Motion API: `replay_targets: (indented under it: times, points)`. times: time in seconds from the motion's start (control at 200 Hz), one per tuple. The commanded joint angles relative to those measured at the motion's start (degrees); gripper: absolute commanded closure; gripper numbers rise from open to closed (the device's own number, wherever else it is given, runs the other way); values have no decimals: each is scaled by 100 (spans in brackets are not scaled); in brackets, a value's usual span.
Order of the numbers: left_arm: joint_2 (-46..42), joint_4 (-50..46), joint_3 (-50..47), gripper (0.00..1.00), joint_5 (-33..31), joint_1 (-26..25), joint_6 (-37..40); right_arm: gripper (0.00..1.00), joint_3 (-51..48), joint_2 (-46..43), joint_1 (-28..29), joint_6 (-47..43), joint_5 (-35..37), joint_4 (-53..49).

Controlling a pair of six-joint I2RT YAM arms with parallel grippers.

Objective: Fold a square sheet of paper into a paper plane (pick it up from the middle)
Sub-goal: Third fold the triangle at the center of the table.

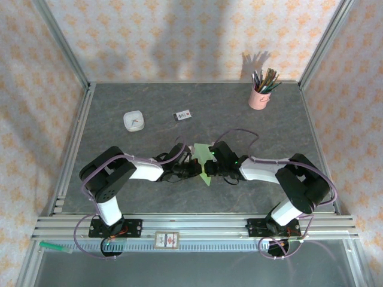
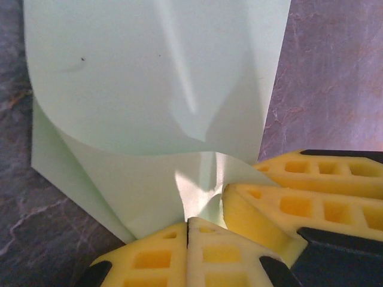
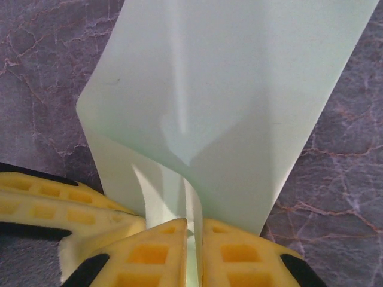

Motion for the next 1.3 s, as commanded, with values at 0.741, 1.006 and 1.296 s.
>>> replay_targets:
  times: [0.741, 1.006, 1.296]
  points:
    - [301, -859, -79, 96, -700, -54, 461, 77, 323, -818, -394, -349, 150, -894]
    - [283, -810, -52, 96, -659, -54, 409, 89, -614, -1501, -357, 264, -1166, 96]
    - [290, -810, -37, 96, -652, -58, 408, 92, -1003, -1110, -148, 698, -1610, 951]
